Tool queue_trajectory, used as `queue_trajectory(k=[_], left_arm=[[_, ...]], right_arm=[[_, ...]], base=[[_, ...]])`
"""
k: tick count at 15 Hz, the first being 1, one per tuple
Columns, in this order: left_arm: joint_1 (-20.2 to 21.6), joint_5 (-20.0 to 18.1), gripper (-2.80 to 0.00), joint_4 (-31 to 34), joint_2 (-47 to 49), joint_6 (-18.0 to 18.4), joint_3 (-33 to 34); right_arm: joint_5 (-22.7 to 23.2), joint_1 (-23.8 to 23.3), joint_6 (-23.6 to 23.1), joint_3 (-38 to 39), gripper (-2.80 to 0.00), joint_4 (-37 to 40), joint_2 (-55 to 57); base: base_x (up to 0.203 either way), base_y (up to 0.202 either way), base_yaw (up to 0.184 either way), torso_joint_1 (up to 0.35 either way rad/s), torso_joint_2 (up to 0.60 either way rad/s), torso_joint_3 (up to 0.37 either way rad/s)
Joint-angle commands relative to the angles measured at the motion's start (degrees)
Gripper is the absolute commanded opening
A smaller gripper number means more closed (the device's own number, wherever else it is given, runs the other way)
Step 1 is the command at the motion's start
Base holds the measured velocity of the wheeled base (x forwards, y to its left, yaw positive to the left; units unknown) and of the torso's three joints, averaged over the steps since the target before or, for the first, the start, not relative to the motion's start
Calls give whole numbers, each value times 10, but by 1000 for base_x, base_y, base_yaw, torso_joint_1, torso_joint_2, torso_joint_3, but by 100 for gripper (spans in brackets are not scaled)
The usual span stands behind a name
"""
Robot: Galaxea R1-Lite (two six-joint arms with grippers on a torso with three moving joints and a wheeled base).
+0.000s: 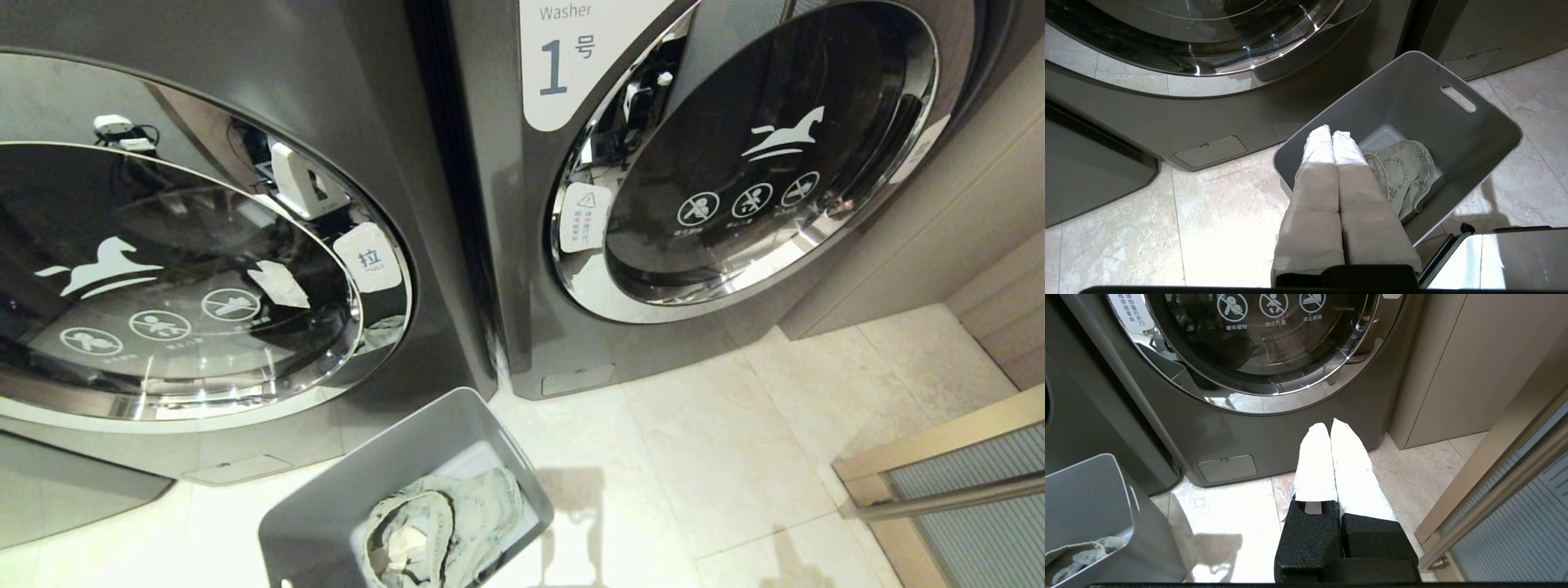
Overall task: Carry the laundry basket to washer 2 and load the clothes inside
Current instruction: Open the lid of the washing machine
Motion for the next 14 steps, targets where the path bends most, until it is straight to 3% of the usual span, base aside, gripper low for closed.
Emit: queue_trajectory(k=[1, 8, 12, 14], left_arm=[[-1, 0, -280, 0, -1, 0, 0], [-1, -20, -280, -12, 56, 2, 0], [-10, -42, -280, -152, 196, 19, -30], [-11, -90, -280, -230, 290, -9, -45]], right_arm=[[0, 0, 0, 23, -280, -1, 1], [0, 0, 0, 23, -280, -1, 1], [0, 0, 0, 23, -280, -1, 1], [0, 0, 0, 23, -280, -1, 1]], base=[[0, 0, 0, 0, 0, 0], [0, 0, 0, 0, 0, 0], [0, 0, 0, 0, 0, 0], [0, 0, 0, 0, 0, 0]])
